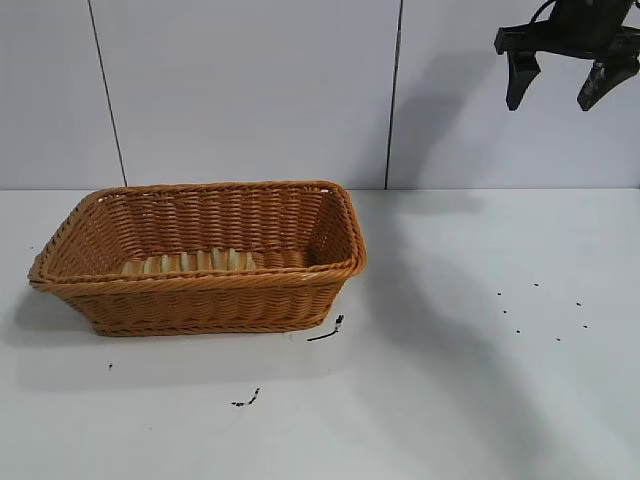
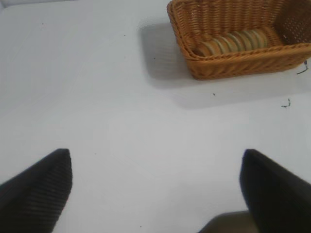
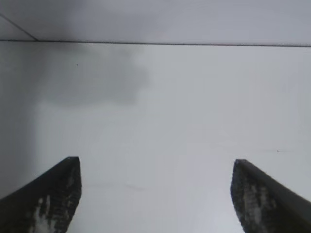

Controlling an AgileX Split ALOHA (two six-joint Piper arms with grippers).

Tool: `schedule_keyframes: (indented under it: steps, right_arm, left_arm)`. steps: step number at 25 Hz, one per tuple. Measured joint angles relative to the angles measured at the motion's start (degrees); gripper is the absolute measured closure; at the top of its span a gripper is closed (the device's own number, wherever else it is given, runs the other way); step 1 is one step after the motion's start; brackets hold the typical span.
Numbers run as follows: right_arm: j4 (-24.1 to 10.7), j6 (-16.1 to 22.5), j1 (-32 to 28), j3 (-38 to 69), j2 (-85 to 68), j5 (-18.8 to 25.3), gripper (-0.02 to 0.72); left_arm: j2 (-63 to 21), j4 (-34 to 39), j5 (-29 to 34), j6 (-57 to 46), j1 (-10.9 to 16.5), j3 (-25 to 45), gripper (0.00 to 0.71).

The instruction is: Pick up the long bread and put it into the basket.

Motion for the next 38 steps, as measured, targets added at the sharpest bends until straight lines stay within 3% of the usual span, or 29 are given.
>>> schedule_keyframes:
  steps: [4,9,16,22,32,38]
  right_arm:
    - [0.36,0.0,0.0,9.09,-6.71,-0.06,0.125]
    - [0.36,0.0,0.0,29.18,-20.02,-0.11,0.125]
    - [0.36,0.0,0.0,60.92,-46.29,0.01,0.125]
    - [0.36,0.0,0.0,81.35,-73.87,-1.66,0.125]
    - [0.36,0.0,0.0,98.54,-117.63,-7.44,0.125]
    - [0.77,0.61,0.05,101.97,-129.85,-9.42,0.125]
  left_arm:
    - [0.0,0.0,0.0,0.0,0.0,0.0,0.014]
    - [0.0,0.0,0.0,0.0,0.0,0.0,0.014]
    - [0.0,0.0,0.0,0.0,0.0,0.0,0.014]
    - [0.0,0.0,0.0,0.0,0.0,0.0,0.014]
    - [0.0,0.0,0.0,0.0,0.0,0.0,0.014]
    - [0.0,0.0,0.0,0.0,0.0,0.0,0.014]
